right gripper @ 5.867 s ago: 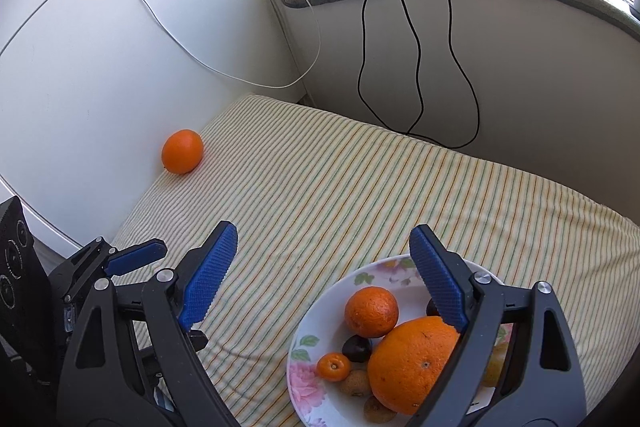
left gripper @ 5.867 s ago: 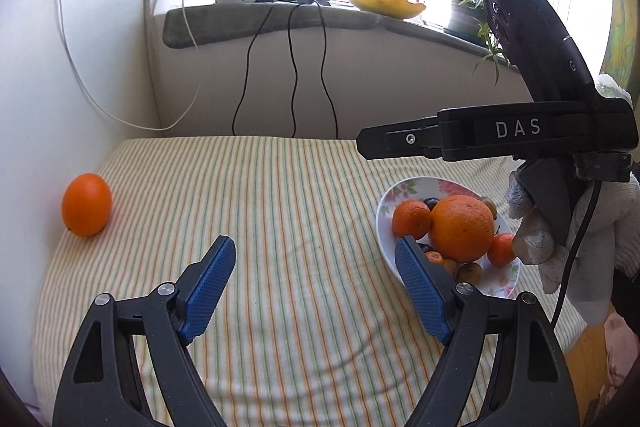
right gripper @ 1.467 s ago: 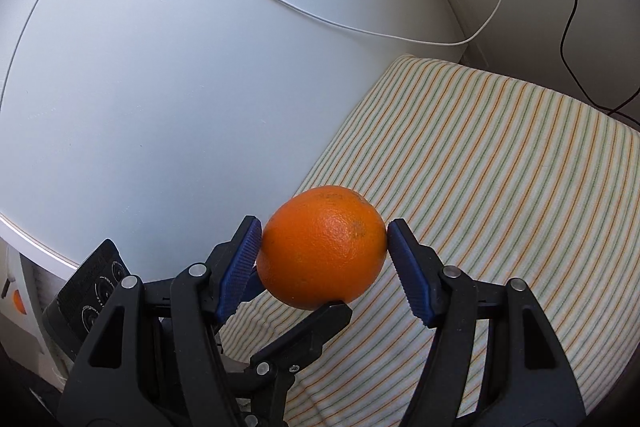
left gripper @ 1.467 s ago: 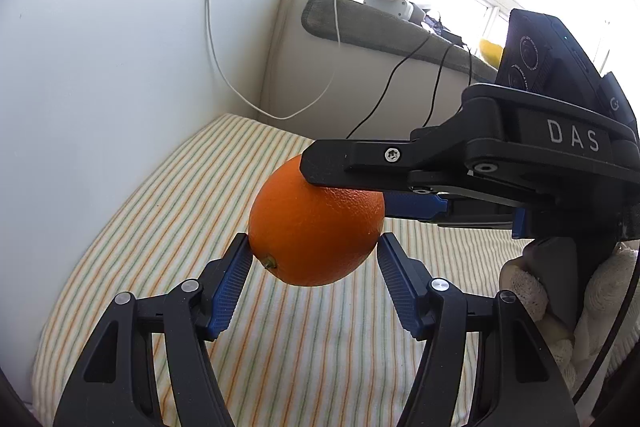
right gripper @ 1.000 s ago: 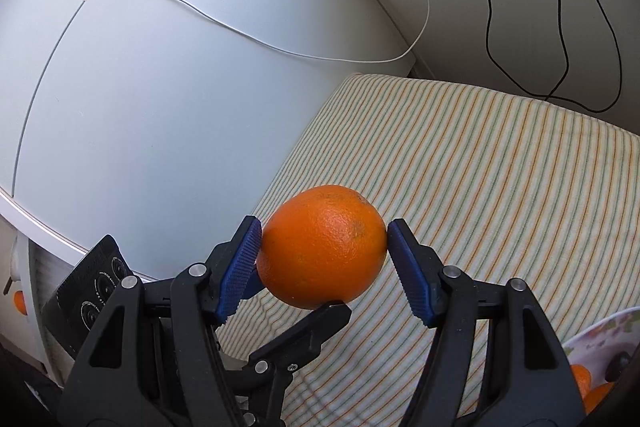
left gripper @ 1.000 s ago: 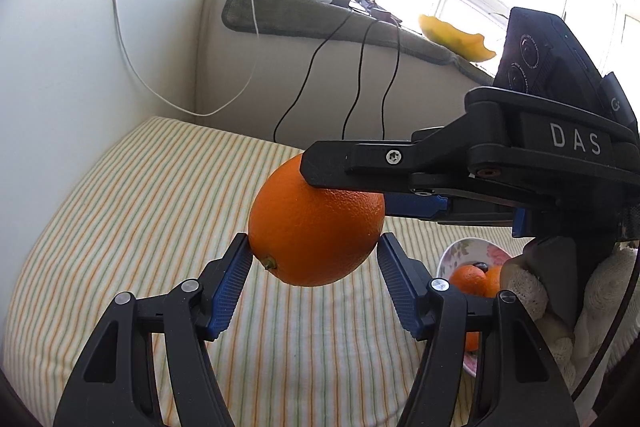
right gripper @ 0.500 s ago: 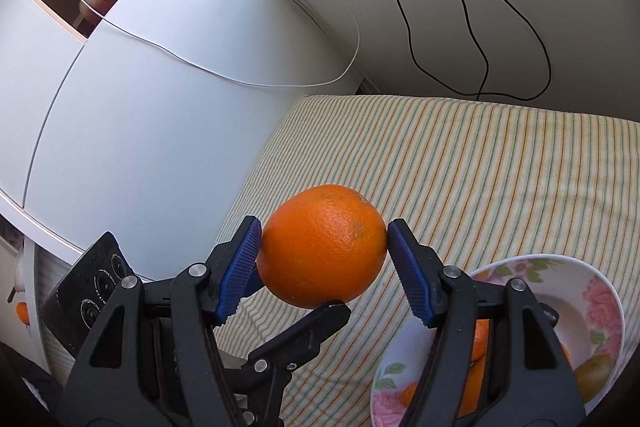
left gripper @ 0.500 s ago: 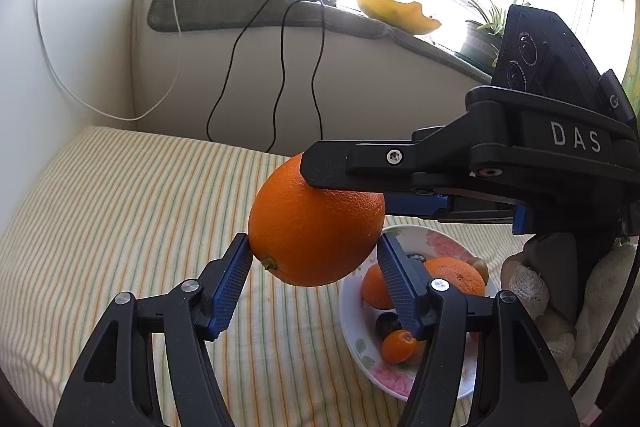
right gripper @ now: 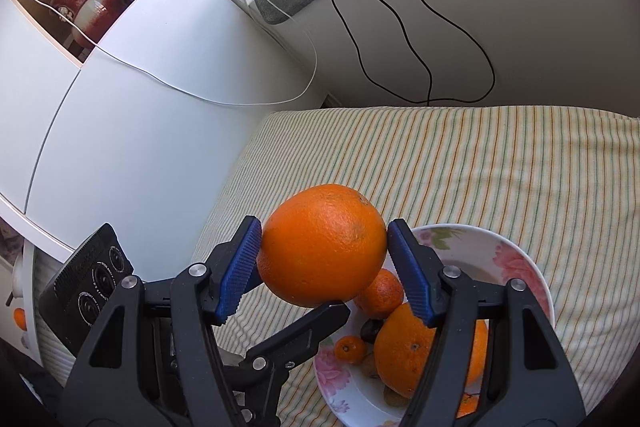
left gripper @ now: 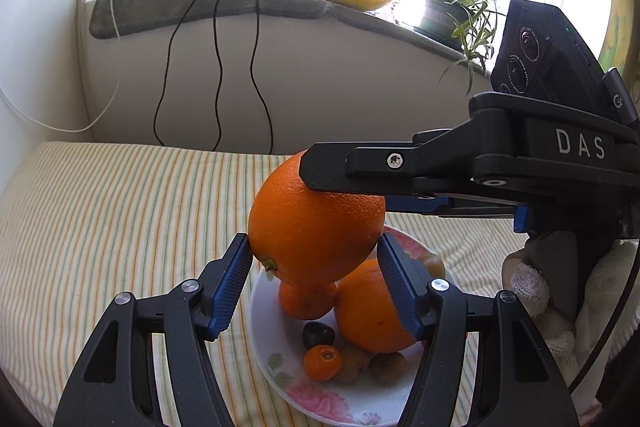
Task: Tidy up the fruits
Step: 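Lift and carry the large orange with the right tool over the plate, then lower the orange onto the fruit pile and open the right tool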
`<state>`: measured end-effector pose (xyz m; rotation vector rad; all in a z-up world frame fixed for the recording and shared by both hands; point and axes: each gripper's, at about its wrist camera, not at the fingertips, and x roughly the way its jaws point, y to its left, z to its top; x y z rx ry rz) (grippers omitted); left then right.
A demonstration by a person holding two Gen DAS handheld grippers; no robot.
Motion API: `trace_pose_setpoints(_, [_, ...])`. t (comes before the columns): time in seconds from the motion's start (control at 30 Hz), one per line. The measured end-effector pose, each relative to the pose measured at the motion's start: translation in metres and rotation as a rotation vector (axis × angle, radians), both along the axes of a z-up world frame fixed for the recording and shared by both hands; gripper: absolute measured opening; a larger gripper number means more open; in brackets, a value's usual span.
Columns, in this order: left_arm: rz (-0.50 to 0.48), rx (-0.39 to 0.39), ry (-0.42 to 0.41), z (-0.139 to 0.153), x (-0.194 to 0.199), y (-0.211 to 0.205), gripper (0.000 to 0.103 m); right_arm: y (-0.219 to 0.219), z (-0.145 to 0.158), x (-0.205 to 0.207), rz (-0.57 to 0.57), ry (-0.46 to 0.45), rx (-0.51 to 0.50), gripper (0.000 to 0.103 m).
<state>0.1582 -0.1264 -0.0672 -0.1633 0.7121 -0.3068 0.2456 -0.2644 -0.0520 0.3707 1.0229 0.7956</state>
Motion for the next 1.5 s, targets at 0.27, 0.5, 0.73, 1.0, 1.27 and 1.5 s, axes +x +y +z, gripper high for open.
trace_pose_setpoints(0.27, [-0.036,0.016,0.034,-0.005,0.015,-0.015,0.064,-0.023,-0.012,0.007,-0.041,0.029,0.015,0.069])
trace_pose_setpoints(0.5, [-0.050,0.022,0.060,-0.011,0.023,-0.023,0.064,-0.031,-0.021,0.014,-0.060,0.051,0.019,0.069])
trace_pose_setpoints(0.73, [-0.056,0.029,0.071,-0.013,0.026,-0.025,0.064,-0.034,-0.027,0.019,-0.065,0.070,0.028,0.069])
trace_pose_setpoints(1.0, [-0.071,0.023,0.097,-0.018,0.038,-0.032,0.064,-0.041,-0.033,0.025,-0.082,0.094,0.027,0.069])
trace_pose_setpoints(1.27, [-0.083,0.036,0.072,-0.011,0.038,-0.037,0.064,-0.044,-0.037,0.030,-0.093,0.092,-0.004,0.069])
trace_pose_setpoints(1.5, [-0.087,0.039,0.069,-0.009,0.032,-0.039,0.064,-0.042,-0.036,0.029,-0.094,0.084,-0.007,0.069])
